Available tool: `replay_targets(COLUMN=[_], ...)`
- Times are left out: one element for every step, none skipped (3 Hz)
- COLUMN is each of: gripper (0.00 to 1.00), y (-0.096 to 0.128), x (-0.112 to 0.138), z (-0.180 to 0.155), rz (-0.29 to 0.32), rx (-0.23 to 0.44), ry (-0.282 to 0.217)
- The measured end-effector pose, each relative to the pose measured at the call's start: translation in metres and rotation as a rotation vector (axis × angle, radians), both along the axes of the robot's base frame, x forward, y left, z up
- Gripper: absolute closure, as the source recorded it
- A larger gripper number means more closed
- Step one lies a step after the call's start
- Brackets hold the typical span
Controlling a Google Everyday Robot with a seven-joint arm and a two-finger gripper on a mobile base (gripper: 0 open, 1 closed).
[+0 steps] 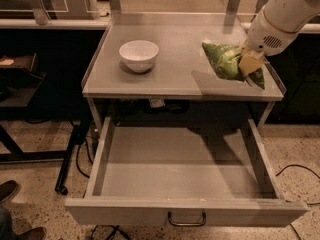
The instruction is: Place green jalapeno chip bag into top drawer
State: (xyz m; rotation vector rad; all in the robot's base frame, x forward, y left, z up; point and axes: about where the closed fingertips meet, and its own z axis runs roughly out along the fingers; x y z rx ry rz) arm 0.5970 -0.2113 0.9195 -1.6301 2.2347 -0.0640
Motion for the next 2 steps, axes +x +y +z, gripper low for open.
replay_targets(gripper=[1.00, 1.00], y=[0.002, 0.012], x=[-0.016, -0.052], z=[-0.013, -0.038], rz=[0.007, 0.031], rx=[-0.007, -0.018], ry=[0.042, 0.126])
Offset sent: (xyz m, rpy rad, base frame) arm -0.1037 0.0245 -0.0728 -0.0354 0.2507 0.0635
